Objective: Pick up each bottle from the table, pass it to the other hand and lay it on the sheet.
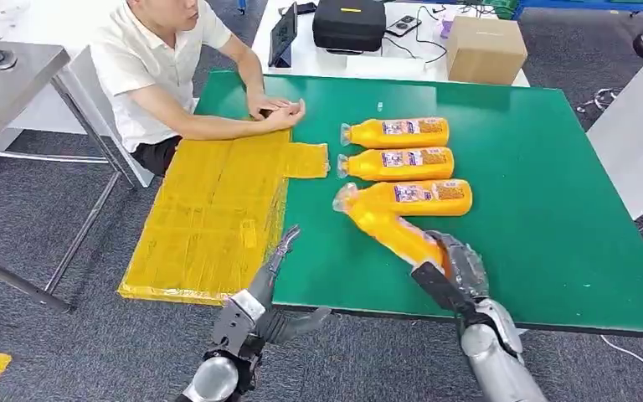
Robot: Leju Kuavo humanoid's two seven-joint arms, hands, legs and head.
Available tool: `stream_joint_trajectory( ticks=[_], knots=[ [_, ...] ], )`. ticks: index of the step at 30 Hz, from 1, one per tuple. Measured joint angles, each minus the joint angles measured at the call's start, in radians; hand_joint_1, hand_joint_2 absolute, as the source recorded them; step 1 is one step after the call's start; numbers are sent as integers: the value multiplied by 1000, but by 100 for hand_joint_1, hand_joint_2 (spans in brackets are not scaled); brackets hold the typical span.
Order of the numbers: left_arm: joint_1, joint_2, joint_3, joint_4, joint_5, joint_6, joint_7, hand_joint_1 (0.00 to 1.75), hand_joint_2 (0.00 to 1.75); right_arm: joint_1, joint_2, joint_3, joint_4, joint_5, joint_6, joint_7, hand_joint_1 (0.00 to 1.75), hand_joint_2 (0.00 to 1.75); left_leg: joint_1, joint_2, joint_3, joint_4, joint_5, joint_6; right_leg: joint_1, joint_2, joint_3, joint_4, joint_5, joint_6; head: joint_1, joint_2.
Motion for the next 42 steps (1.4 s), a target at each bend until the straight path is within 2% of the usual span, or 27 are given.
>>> stream_joint_trajectory(
  ticks=[1, 2, 4, 6, 11, 19, 28, 30, 33, 34, 37, 38, 39, 40, 41, 42],
  knots=[
    [8, -3, 5, -5, 36, 0, -14, 0, 175, 16, 7, 1, -41, -20, -2, -3, 169, 175, 0, -1, -1, 0, 0, -1, 0, 0, -1, 0, 0, 0, 0, 0],
    [14, -6, 10, -10, 71, 3, -26, 0, 175, 28, 13, 1, -82, -41, -5, -5, 159, 175, 0, 0, -2, 0, 0, -1, 0, 0, -1, 0, 0, 0, 0, 0],
    [20, -11, 17, -18, 146, 9, -22, 0, 175, 47, 25, 1, -152, -73, -14, -9, 150, 175, 0, 0, -2, 0, 0, -1, 0, 0, -2, 0, 0, 0, 0, 0],
    [26, -13, 21, -21, 232, -1, 7, 0, 175, 61, 36, 1, -202, -96, -22, -13, 164, 175, 0, 0, -3, 0, 0, -1, -1, 0, -2, 0, 0, 0, 0, 0],
    [32, -15, 26, -21, 413, -60, 74, 0, 175, 74, 72, 27, -254, -145, -13, -40, 171, 175, -1, 0, -4, 0, 0, -1, -1, 0, -3, 0, 0, 0, 0, 0],
    [4, -15, 24, -10, 521, -118, 125, 0, 175, 59, 126, 162, -231, -161, 94, -67, 173, 175, 1, 0, -4, 0, 0, -1, 1, 0, -4, 0, 0, 0, 0, 0],
    [-46, -16, 13, 9, 538, -144, 123, 0, 175, 33, 171, 332, -151, -161, 128, -118, 171, 175, 0, 0, -4, 0, 0, -1, 0, 0, -4, 0, 0, 0, 1, 0],
    [-56, -16, 12, 12, 540, -144, 120, 0, 175, 32, 183, 370, -138, -159, 123, -130, 164, 175, 0, 0, -5, 0, 1, -1, 0, 0, -4, 0, 0, 0, 0, 0],
    [-67, -17, 8, 17, 540, -135, 109, 0, 175, 25, 189, 398, -123, -161, 117, -137, 164, 175, 0, -1, -5, 0, 1, -1, 0, -1, -4, 0, 0, 0, 0, 0],
    [-69, -17, 7, 18, 539, -128, 100, 0, 175, 22, 189, 409, -119, -164, 117, -137, 155, 175, 0, 0, -5, 0, 0, -1, 0, 0, -4, 0, 0, 0, 1, 0],
    [-73, -19, 6, 19, 538, -121, 86, 0, 175, 13, 189, 427, -112, -176, 119, -138, 166, 175, 0, 0, -4, 0, 1, -1, 0, 0, -5, 0, 0, 0, 0, 0],
    [-74, -19, 5, 19, 538, -120, 85, 0, 175, 10, 189, 430, -109, -178, 119, -138, 159, 175, 0, 0, -4, 0, 1, -1, 0, 0, -5, 0, 0, 0, 0, 0],
    [-74, -19, 5, 19, 538, -119, 84, 0, 175, 8, 188, 433, -107, -178, 119, -138, 138, 175, 0, 0, -4, 0, 1, -1, 0, 0, -5, 0, 0, 0, 0, 0],
    [-75, -19, 5, 19, 538, -118, 84, 3, 175, 5, 188, 435, -104, -178, 119, -138, 87, 175, 0, 0, -4, 0, 1, -1, 0, 0, -5, 0, 0, 0, 0, 0],
    [-75, -19, 5, 19, 538, -118, 84, 175, 175, 3, 188, 438, -101, -179, 119, -138, 2, 175, 0, 0, -4, 0, 1, -1, 0, 0, -5, 0, 0, 0, 0, 0],
    [-76, -19, 5, 19, 539, -117, 83, 175, 175, 1, 188, 441, -98, -181, 120, -140, 0, 175, 0, 1, -4, 0, 1, -1, 0, 0, -5, 0, 0, 0, 0, 0]
  ],
)
